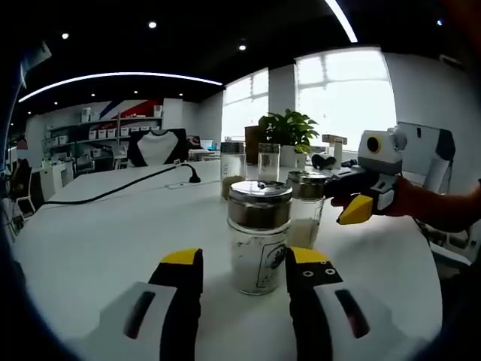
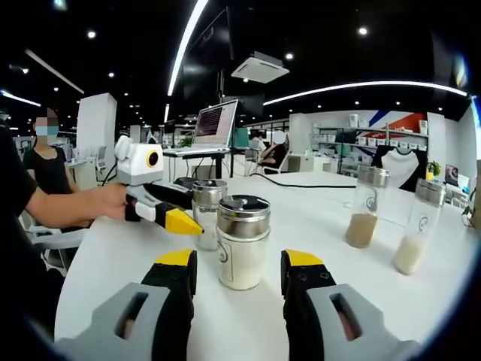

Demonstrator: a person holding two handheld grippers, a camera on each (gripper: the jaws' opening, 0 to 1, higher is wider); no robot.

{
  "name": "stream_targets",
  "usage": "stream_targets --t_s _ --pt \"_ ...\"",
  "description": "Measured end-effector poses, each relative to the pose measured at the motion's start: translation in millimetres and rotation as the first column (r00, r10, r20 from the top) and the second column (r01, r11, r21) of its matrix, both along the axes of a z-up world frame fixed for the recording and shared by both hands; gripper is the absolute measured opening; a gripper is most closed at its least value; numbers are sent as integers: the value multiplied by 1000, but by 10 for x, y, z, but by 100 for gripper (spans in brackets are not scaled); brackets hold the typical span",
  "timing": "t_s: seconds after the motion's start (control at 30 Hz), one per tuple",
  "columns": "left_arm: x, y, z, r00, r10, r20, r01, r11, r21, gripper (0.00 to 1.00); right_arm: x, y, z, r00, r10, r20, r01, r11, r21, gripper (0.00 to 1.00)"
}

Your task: Rotate the seasoning bottle until the label or dispensing opening points toward the visible target arrow and the bottle remains upright within the marked orientation range

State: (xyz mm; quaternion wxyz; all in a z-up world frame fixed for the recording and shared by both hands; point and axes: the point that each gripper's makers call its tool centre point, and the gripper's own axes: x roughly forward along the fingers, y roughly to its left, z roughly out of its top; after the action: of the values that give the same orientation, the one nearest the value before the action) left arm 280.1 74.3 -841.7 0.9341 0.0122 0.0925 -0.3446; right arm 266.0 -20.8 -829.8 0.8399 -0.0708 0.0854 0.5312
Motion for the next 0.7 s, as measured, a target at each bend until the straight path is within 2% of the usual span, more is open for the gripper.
stream_targets --t_s 0.23,0.33,0.4,0.47,0.7 --pt "-49 -82 41 999 -18 46 15 999 50 36 -72 -105 75 1000 -15 -9 16 998 57 43" --pt "-32 -79 49 999 7 51 -10 998 64 33 -77 -147 138 1000 -28 6 28 997 69 43" --pt "-14 -63 46 998 17 55 -21 998 67 33 -76 -173 202 999 -32 16 31 996 86 43" --pt "-11 -63 45 999 19 50 -22 998 61 33 -83 -188 356 999 -37 29 31 986 167 42" --pt "-23 -48 45 998 36 42 -39 997 65 32 55 -382 434 992 -124 28 117 975 189 41"
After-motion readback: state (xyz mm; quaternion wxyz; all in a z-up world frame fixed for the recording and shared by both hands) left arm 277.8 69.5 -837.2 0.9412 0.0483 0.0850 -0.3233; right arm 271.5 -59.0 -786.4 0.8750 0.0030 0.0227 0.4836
